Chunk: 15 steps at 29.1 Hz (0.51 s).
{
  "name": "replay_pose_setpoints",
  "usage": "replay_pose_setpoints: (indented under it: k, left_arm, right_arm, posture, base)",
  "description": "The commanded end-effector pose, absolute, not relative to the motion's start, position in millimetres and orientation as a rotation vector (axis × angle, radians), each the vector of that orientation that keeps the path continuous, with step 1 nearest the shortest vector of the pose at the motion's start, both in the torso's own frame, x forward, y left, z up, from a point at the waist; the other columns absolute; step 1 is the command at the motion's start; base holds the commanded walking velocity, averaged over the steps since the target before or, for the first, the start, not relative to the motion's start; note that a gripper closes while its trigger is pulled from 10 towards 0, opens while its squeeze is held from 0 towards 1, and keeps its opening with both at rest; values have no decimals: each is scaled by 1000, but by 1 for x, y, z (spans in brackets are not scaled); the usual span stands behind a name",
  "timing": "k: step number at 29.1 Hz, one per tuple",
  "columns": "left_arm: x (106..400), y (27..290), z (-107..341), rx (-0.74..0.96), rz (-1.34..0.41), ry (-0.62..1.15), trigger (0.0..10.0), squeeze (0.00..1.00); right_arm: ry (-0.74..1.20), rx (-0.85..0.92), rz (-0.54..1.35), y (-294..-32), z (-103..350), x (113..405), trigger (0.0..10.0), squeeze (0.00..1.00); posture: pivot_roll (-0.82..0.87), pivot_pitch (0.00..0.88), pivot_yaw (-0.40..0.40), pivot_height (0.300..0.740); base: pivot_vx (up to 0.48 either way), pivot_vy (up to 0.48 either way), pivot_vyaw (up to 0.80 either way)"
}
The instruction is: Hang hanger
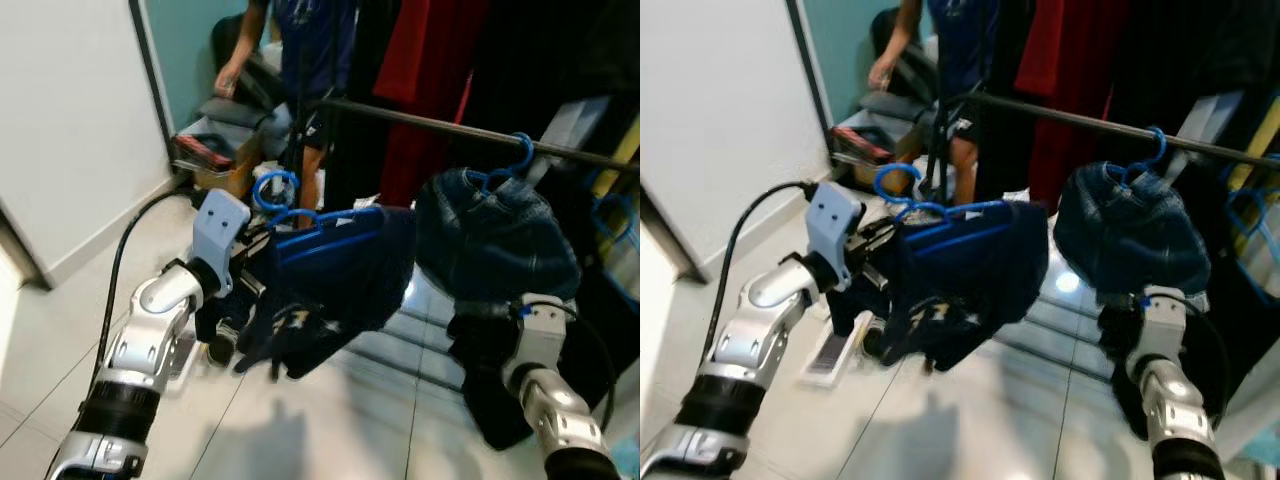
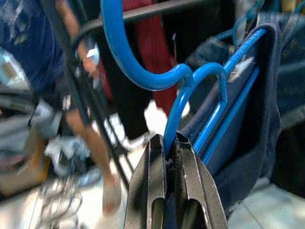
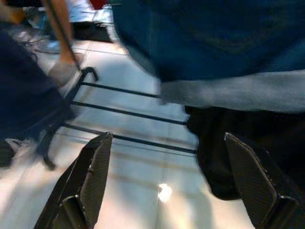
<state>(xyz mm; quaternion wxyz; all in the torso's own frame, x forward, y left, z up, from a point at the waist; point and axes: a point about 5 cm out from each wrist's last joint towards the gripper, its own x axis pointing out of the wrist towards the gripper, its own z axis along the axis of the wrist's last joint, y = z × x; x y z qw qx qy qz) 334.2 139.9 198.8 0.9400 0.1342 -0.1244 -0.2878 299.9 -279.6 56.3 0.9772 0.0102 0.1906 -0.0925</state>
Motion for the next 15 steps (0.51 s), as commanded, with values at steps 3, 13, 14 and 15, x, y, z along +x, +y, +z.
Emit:
replay_pose_setpoints:
  k: [3, 13, 14, 15]
  left_arm:
    - [333, 116, 206, 315, -669, -295, 10000, 0]
    - [334, 90, 216, 366, -662, -317, 10000, 0]
    - [334, 90, 216, 366, -662, -317, 10000, 0]
    - [334, 89, 217, 373, -659, -317, 10000, 0]
  right_arm:
    - [413, 15, -208, -283, 47, 295, 10000, 0]
    - [401, 20, -231, -287, 45, 293, 10000, 0]
    - [401, 20, -231, -287, 45, 293, 10000, 0]
    - [401, 21, -232, -287, 45, 293, 10000, 0]
  posture:
    - [-97, 0, 7, 740]
    - [-98, 0, 23, 740]
    - [-98, 0, 23, 740]
    - [-98, 0, 23, 740]
  base:
    - [379, 0, -788]
    - [373, 0, -294]
    - [368, 0, 0]
    - [368, 0, 0]
